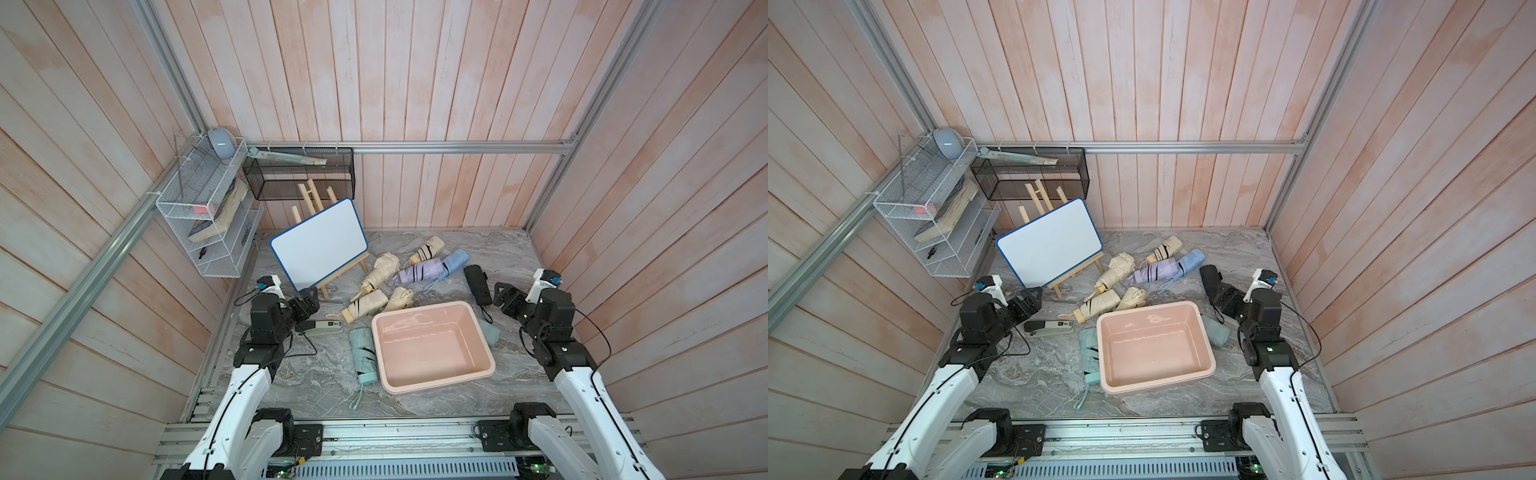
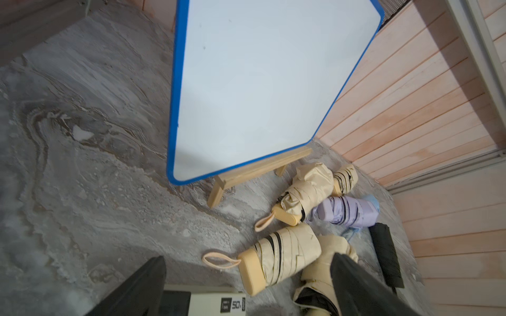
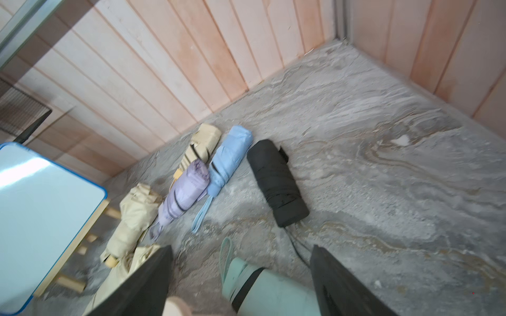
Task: Put the umbrella into the storage box
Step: Pick up the umbrella from the center of the board.
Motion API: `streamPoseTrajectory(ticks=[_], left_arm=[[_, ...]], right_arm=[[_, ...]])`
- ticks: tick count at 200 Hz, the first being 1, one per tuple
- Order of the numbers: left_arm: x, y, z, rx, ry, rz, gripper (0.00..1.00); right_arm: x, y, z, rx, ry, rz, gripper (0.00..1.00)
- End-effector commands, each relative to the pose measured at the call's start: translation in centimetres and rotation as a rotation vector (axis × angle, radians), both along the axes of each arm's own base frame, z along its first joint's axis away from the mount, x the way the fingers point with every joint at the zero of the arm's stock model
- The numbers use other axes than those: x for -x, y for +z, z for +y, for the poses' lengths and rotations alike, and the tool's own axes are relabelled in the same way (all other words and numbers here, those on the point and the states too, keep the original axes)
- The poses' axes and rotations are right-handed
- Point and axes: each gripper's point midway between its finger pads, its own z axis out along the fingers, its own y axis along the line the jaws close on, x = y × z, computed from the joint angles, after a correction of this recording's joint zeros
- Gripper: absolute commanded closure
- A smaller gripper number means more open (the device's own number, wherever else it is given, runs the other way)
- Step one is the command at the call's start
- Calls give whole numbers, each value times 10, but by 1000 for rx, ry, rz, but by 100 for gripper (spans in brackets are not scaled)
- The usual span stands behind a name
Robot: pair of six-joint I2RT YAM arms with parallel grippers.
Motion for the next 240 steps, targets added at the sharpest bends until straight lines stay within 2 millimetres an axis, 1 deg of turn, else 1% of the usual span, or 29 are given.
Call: streamPoseTrajectory(ticks=[1,23,42,65,86,110,146,169,199,214,240], left_arm=[[24,-17,-21,92,-26,121,0],[38,-18,-41,119,-44,182,0],[49,-23,-57,147,-56,245,0],[62,-37,-72,164,-60,335,0],[68,-48,-83,180,-77,393,0],[71,-58,-101,171,-125,431,0],[69,-78,-125,138,-175,494,0],[64,-91,-133,80,-180,529,0],[56,-106,-138,19,-176,561,1],[51,-111,-143,-2,-193,570,4],[44,-124,-146,-70,-203,615,4]], right_arm=[[17,-2,37,-46,104,88,15],[26,0,74,-33,188,123,15],[32,0,100,-38,239,163,17],[39,1,121,-54,271,202,18],[44,4,134,-59,281,211,18],[48,2,138,-66,272,239,19],[51,-6,135,-63,247,284,20],[53,-7,134,-70,239,294,21],[55,-4,127,-74,211,286,22],[57,-4,124,-76,204,280,22],[60,-7,120,-70,194,287,22]])
